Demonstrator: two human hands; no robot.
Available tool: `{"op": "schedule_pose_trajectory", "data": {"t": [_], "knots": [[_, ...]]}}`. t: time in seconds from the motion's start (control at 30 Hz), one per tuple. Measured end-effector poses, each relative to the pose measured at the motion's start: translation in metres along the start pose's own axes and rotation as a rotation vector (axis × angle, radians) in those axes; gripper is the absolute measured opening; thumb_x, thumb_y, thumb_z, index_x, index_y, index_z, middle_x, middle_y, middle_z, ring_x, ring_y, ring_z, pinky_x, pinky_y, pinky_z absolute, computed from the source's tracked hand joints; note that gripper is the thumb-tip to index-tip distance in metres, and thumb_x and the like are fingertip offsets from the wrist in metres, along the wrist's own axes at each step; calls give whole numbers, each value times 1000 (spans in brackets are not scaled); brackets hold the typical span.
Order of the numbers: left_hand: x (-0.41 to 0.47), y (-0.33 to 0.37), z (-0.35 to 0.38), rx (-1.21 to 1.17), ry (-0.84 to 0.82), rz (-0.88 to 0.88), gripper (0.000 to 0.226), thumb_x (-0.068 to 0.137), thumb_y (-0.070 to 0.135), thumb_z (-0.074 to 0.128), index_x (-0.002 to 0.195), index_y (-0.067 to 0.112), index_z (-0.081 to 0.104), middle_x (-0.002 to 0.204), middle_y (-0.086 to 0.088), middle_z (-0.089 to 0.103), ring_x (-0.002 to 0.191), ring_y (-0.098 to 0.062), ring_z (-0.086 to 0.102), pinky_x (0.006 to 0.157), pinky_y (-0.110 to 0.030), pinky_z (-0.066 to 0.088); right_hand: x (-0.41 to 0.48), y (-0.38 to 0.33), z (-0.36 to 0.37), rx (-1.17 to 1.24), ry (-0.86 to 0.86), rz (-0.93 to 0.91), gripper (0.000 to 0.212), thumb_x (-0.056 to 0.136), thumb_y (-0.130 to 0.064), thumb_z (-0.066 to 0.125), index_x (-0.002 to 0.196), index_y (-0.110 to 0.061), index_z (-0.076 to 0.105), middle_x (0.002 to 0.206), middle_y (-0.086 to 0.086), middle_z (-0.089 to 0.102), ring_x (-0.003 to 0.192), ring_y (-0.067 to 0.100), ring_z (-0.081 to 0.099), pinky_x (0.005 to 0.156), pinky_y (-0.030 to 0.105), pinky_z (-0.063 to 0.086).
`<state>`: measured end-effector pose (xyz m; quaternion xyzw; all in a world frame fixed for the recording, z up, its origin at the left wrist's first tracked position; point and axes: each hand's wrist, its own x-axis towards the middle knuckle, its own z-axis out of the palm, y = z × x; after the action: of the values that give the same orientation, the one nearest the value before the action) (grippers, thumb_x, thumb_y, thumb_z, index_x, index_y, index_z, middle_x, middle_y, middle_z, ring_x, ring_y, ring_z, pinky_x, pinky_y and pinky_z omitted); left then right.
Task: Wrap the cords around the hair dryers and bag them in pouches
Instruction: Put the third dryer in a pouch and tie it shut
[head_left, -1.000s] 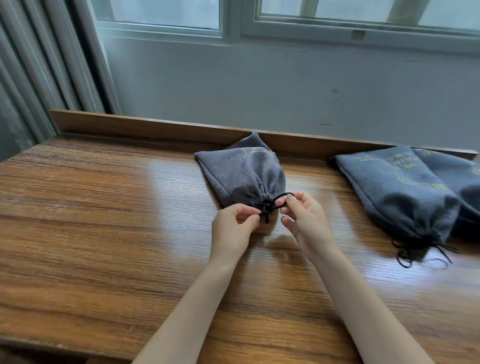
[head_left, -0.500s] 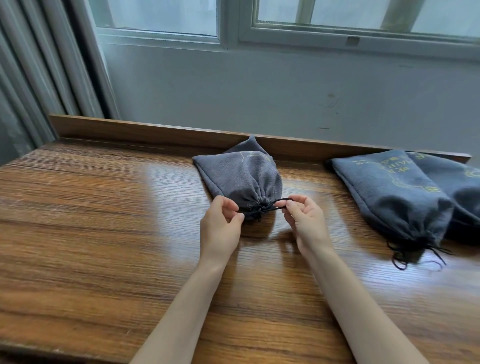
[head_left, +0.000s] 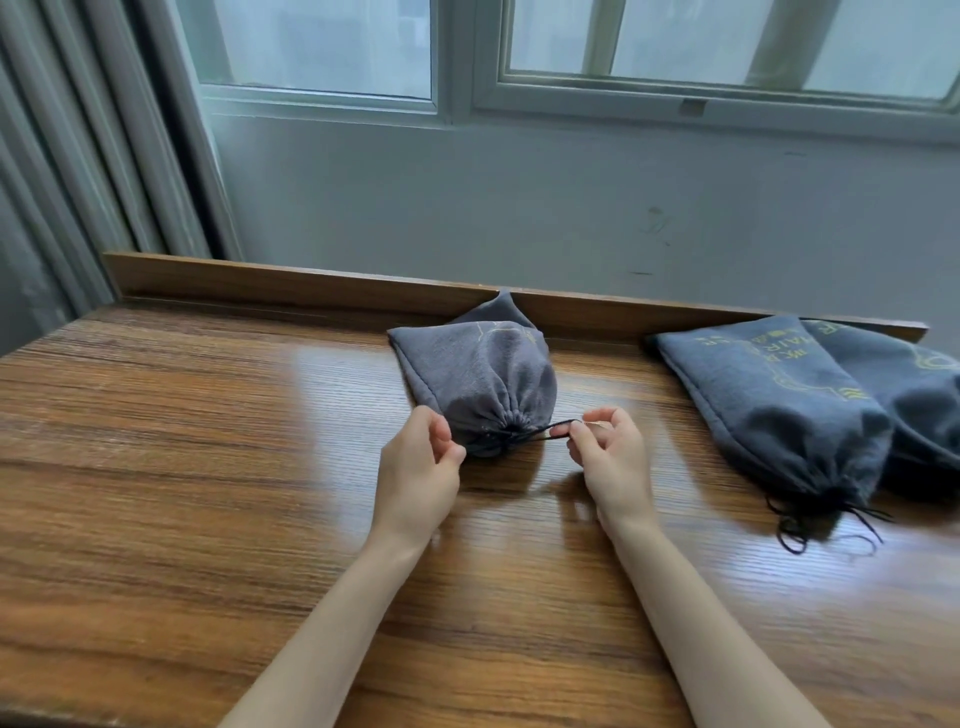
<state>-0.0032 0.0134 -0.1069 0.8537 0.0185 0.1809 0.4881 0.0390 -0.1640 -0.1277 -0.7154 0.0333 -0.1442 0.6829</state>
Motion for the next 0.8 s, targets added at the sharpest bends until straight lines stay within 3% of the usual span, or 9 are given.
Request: {"op": "schedule_pose_trajectory", "data": {"t": [0.1,0.17,0.27,0.33,0.4,0.53,0.67,0.8], "knots": [[8,-11,-10,-29,-135,-105,20,84,9,63,78,19,47,74,1,56,65,-10,51,62,-13,43,-5,-8,-6,-71,-159,-68,20,92,-1,52,81,-18,52,84,2,70,69,3,63,63,23,55],[17,-9,-18,-202,-197,-236,16,87,15,62,94,10,49,82,-5,58,68,-14,54,67,-27,49,0,-14,-6,-23,-145,-66,20,92,0,49,81,-15,57,96,-4,67,83,2,65,68,23,55],[37,-6,-14,-272,-129,-361,41,89,34,58,117,10,40,103,-4,52,86,-15,55,74,-28,52,22,-17,9,-31,-17,41,7,92,-10,50,96,-13,55,106,2,59,95,15,59,77,30,53],[51,-2,-5,-427,-146,-499,57,89,42,56,130,9,36,122,-6,51,106,-21,54,86,-34,48,38,-17,27,18,-71,243,27,92,-26,51,115,-13,45,117,7,55,100,21,58,71,32,53],[63,3,3,-609,-199,-638,56,89,45,54,132,12,41,127,-7,55,110,-24,54,83,-34,43,48,-19,42,91,-145,404,46,91,-41,51,126,-14,39,121,8,55,104,24,59,67,31,52],[78,10,14,-548,-245,-681,54,84,40,60,131,17,43,124,-7,55,105,-24,52,75,-31,40,53,-18,54,-21,-198,392,81,71,-58,59,136,-16,34,134,10,50,117,27,53,95,46,49],[80,15,31,-483,-253,-653,65,80,30,66,136,20,34,128,-14,50,102,-28,53,68,-35,48,46,-14,51,-54,-157,273,56,84,-34,58,135,-17,40,131,8,53,115,24,54,100,44,45],[81,27,45,-538,-316,-577,58,80,22,65,132,15,42,115,-17,59,84,-25,60,52,-28,46,43,-17,29,-42,-84,213,49,87,-31,57,133,-20,44,128,5,56,116,22,53,100,43,45]]}}
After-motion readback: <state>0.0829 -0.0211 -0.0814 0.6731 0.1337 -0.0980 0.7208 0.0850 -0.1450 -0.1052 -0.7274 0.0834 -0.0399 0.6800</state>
